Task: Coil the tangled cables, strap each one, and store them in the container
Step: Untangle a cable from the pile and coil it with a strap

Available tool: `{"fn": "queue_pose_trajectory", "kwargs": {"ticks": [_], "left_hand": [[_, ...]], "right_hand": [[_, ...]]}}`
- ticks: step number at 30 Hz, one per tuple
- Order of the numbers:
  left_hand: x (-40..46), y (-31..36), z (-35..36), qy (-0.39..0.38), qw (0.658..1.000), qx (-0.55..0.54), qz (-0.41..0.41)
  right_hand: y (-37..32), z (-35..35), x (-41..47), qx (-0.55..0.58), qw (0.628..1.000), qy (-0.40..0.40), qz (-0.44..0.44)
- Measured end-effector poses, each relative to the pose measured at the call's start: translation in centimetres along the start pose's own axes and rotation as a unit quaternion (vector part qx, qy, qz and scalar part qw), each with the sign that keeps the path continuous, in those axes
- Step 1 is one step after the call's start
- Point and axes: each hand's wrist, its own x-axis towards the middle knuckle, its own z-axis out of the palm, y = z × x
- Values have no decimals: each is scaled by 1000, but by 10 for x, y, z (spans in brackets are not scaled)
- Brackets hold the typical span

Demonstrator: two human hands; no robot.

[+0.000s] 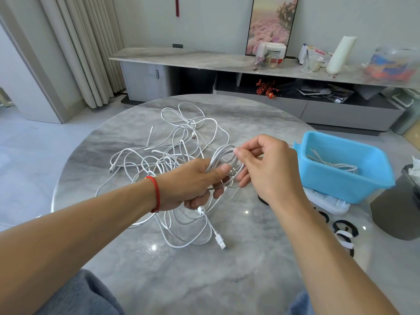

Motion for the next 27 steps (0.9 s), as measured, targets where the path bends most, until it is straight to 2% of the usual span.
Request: {"fn": "queue_pose_trajectory", "kwargs": {"ticks": [4, 8, 9, 11, 13, 15, 17, 19, 21, 24, 27], "left_hand": [[-3, 2, 1, -36, 999, 10, 14], [-4, 4, 6, -14, 1000, -1, 9], [-4, 5, 6, -11, 1000, -24, 5], [-3, 8, 6, -7, 996, -94, -1], [-2, 12, 2, -13, 980, -197, -8], [-1, 16, -3, -34, 955, -294, -6], [0, 20, -8, -48, 926, -373, 4], [1, 23, -14, -48, 907, -417, 11], [2, 22, -20, -26, 922, -387, 11], [-1, 16, -25, 44, 975, -218, -28], [0, 11, -22, 107, 991, -69, -34]], "right_hand": [[-1, -1, 0, -84, 995, 15, -49], [-3, -1, 0, -186, 978, 31, -90], [-3, -1, 1, -184, 979, 36, -84], [-1, 0, 3, -125, 992, 17, -16], [1, 4, 4, -51, 994, -53, 85], [1, 7, 0, 5, 973, -181, 142], [-2, 10, -7, 26, 937, -325, 122], [0, 14, -10, 25, 915, -389, 101], [3, 15, -10, -2, 926, -362, 106], [9, 18, -12, -66, 937, -317, 135], [7, 21, -14, -138, 929, -321, 122]]}}
